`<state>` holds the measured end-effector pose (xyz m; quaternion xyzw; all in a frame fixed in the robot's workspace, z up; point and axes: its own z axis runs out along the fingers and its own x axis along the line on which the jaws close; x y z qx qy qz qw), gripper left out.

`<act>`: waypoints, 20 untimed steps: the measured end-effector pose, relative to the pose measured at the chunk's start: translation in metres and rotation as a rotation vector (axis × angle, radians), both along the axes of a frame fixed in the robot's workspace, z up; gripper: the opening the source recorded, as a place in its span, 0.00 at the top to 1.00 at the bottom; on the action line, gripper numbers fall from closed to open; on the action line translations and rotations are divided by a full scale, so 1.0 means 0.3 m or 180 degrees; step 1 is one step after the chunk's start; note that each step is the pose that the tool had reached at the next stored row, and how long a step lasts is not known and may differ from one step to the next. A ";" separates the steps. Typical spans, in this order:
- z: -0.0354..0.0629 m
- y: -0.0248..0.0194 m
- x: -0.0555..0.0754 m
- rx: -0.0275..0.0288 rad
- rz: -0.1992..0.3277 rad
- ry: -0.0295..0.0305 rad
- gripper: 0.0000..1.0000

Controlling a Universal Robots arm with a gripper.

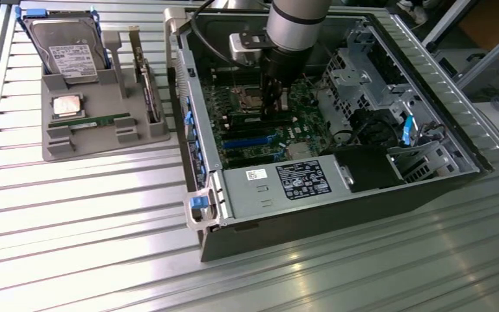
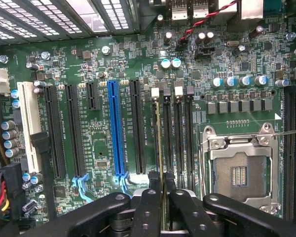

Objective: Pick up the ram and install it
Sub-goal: 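Insert the ram into the slot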

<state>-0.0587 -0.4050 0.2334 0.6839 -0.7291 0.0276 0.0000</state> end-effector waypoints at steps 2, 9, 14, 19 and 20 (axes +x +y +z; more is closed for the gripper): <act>0.000 0.000 0.000 0.0000 0.0034 0.0000 0.87; 0.000 0.000 0.000 0.0000 0.0034 0.0000 0.87; -0.001 0.000 0.000 0.0000 0.0003 0.0000 0.87; -0.005 0.000 0.001 0.0000 -0.0012 0.0000 0.87; -0.005 0.000 0.001 0.0000 -0.0012 0.0000 0.87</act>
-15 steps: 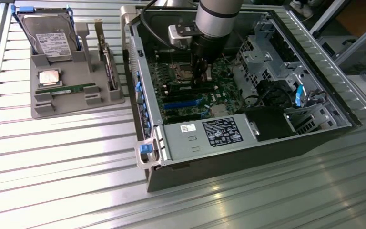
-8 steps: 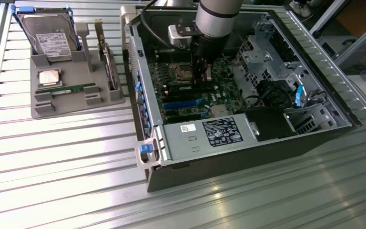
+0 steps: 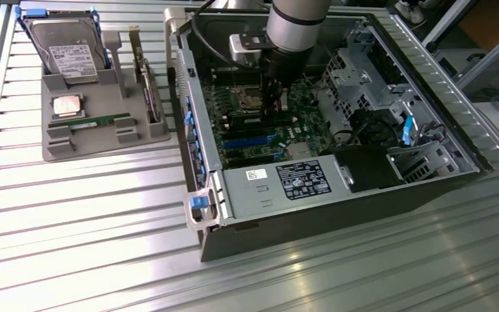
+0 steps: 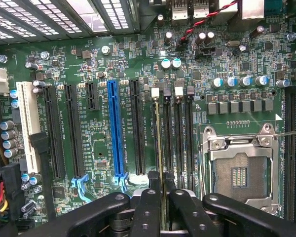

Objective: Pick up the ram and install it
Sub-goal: 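Insert the ram into the slot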

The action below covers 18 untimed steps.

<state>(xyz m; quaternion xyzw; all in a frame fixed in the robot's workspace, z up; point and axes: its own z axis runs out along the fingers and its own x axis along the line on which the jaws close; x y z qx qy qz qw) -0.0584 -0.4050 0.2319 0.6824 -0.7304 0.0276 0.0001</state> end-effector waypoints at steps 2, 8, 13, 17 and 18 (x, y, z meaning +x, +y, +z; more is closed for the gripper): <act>0.000 0.000 0.000 0.0000 0.0000 0.0000 0.87; -0.006 0.000 0.000 0.0000 -0.0001 0.0000 0.87; -0.007 0.000 0.000 0.0000 -0.0004 0.0000 0.87; -0.007 0.000 0.000 0.0000 -0.0016 0.0000 0.87; -0.007 0.000 0.000 0.0000 -0.0019 0.0000 0.87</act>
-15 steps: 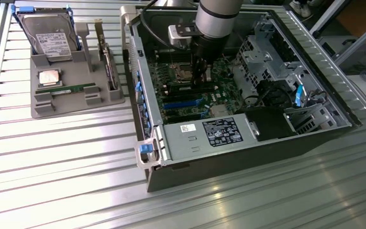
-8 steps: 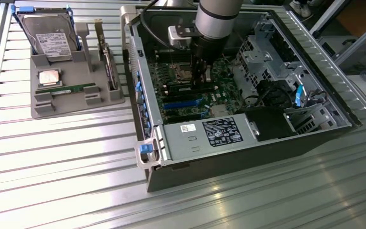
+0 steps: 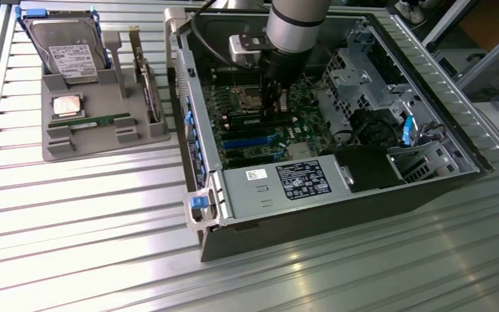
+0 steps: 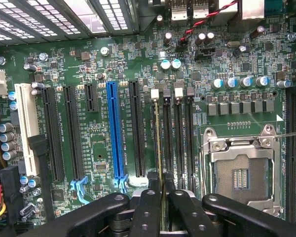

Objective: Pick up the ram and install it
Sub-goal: 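Insert the ram into the slot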

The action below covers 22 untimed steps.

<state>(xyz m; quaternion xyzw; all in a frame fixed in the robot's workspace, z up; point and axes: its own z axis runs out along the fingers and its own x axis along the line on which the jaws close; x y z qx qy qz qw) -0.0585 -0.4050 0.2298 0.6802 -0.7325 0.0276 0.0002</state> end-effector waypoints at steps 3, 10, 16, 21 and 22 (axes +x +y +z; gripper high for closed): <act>0.000 0.000 -0.002 0.0000 -0.0001 0.0000 0.87; 0.000 -0.001 -0.002 0.0000 -0.0001 0.0000 0.87; 0.000 -0.001 0.001 0.0001 -0.0001 0.0000 0.87; 0.006 -0.002 0.001 -0.0001 -0.0001 0.0000 0.87; 0.007 -0.001 0.001 0.0000 -0.0001 0.0000 0.87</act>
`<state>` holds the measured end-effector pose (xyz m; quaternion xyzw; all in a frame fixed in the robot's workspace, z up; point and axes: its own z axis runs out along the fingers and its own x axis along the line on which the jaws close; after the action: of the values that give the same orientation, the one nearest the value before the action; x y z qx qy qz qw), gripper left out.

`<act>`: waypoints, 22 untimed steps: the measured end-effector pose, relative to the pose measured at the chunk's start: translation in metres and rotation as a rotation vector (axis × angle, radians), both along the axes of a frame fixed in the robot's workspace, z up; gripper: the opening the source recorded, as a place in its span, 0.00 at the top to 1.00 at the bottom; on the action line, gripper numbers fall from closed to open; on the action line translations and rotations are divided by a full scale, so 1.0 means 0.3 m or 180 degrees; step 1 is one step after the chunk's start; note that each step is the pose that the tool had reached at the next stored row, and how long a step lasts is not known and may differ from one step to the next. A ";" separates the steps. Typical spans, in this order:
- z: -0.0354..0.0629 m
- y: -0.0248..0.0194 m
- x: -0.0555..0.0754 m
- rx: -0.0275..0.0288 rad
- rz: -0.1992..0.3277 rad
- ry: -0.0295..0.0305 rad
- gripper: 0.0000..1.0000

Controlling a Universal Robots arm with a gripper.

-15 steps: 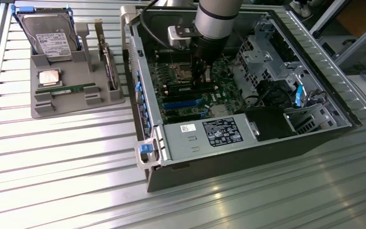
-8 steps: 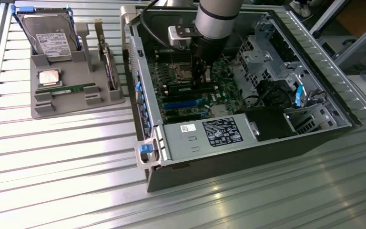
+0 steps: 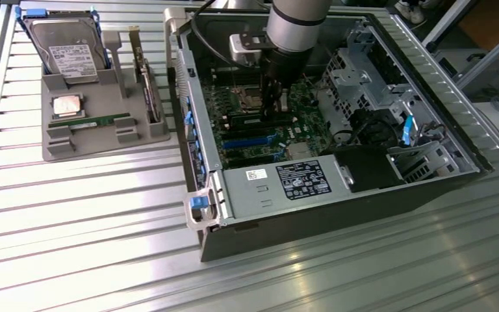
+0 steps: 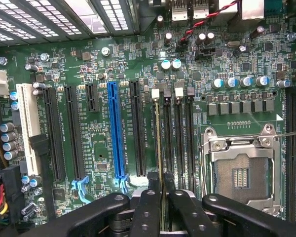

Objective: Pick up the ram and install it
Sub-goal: 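Insert the ram into the slot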

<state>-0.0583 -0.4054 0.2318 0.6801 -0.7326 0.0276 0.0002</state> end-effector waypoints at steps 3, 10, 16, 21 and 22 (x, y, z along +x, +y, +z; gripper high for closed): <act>0.001 0.000 0.000 0.0000 0.0000 0.0000 0.87; 0.000 -0.001 -0.005 0.0000 0.0000 0.0000 0.87; 0.000 -0.002 -0.006 0.0000 0.0000 0.0000 0.87; -0.001 0.000 -0.005 0.0000 0.0003 0.0000 0.87; -0.001 0.001 -0.005 0.0000 0.0004 0.0000 0.87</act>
<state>-0.0599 -0.4052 0.2314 0.6805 -0.7322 0.0276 0.0001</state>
